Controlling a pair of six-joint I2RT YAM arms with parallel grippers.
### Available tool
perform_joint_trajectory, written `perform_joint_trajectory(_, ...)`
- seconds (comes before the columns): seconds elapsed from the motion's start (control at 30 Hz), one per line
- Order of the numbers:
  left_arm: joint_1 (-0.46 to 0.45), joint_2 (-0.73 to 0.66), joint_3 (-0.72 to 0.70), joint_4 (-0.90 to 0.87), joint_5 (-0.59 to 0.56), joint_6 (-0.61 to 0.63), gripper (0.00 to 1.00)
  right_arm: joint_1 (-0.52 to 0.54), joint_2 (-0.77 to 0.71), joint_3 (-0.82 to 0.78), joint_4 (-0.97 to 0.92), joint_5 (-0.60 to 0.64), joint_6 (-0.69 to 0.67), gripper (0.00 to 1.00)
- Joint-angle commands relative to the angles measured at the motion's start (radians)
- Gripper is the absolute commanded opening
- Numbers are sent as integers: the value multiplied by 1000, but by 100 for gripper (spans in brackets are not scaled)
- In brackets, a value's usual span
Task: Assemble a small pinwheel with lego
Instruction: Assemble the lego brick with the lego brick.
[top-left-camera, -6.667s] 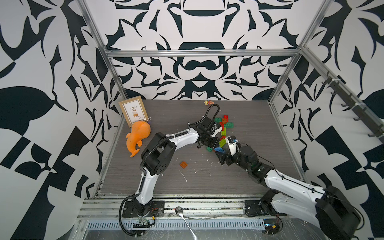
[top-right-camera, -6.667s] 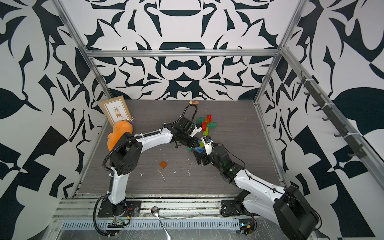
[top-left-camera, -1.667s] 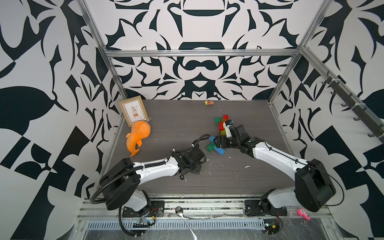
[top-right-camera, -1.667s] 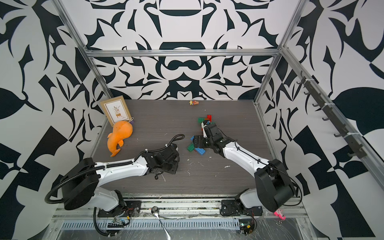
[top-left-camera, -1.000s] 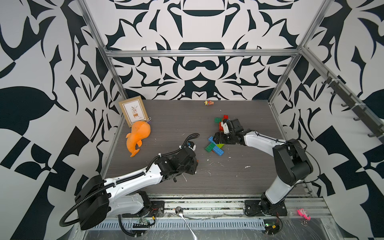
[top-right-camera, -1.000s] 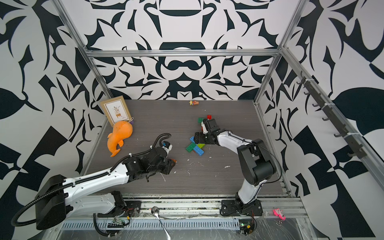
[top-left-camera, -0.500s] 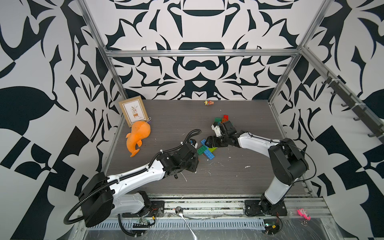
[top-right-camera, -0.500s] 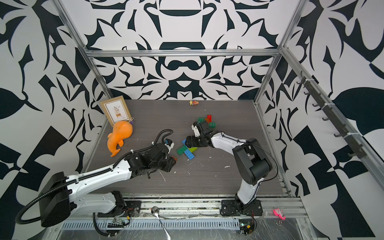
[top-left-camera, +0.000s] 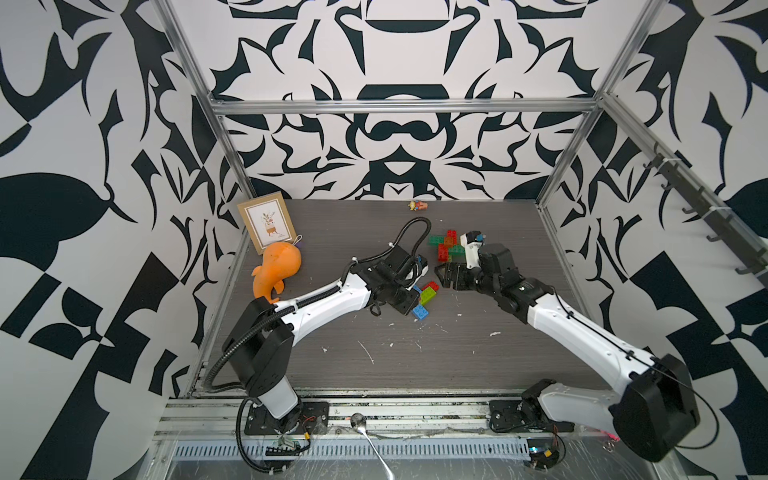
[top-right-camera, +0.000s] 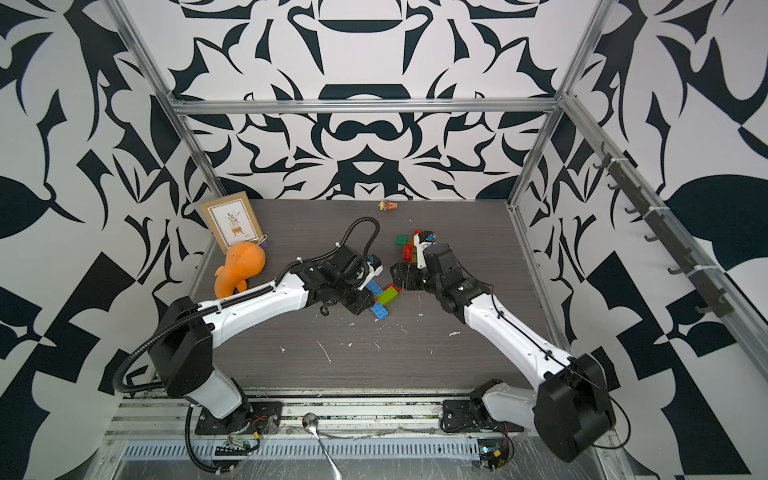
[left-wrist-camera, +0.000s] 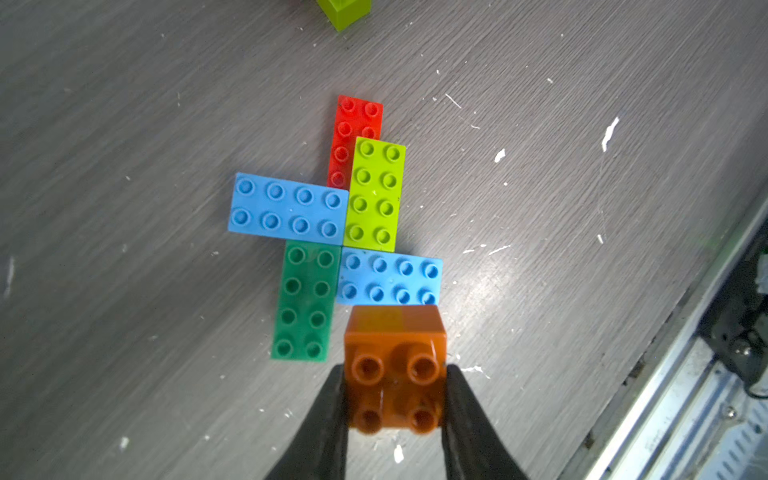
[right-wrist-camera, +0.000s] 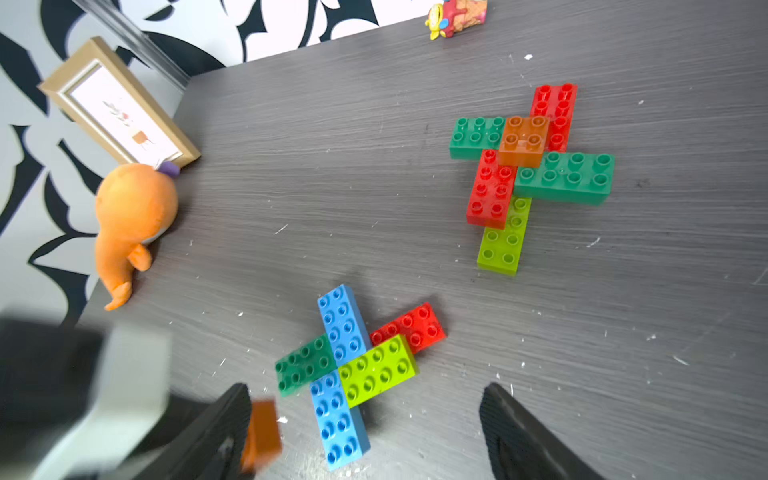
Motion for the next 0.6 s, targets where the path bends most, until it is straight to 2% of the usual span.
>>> perform_joint_trajectory(0.0, 2, 80, 104, -140, 6, 197, 25, 2, -60, -73, -44, -32, -14, 89)
perform_joint_trajectory(0.17, 7, 206, 220, -207, -38, 312, 25, 0, -139, -155, -15, -39, -35, 90)
perform_joint_trajectory(0.3, 16, 287, 320, -276, -51, 326, 24, 0, -147, -174, 5, -44, -38, 90)
perform_joint_trajectory(0.57, 18, 333, 356, -290, -86, 344, 23, 0, -152, -196, 21, -57, -32, 90)
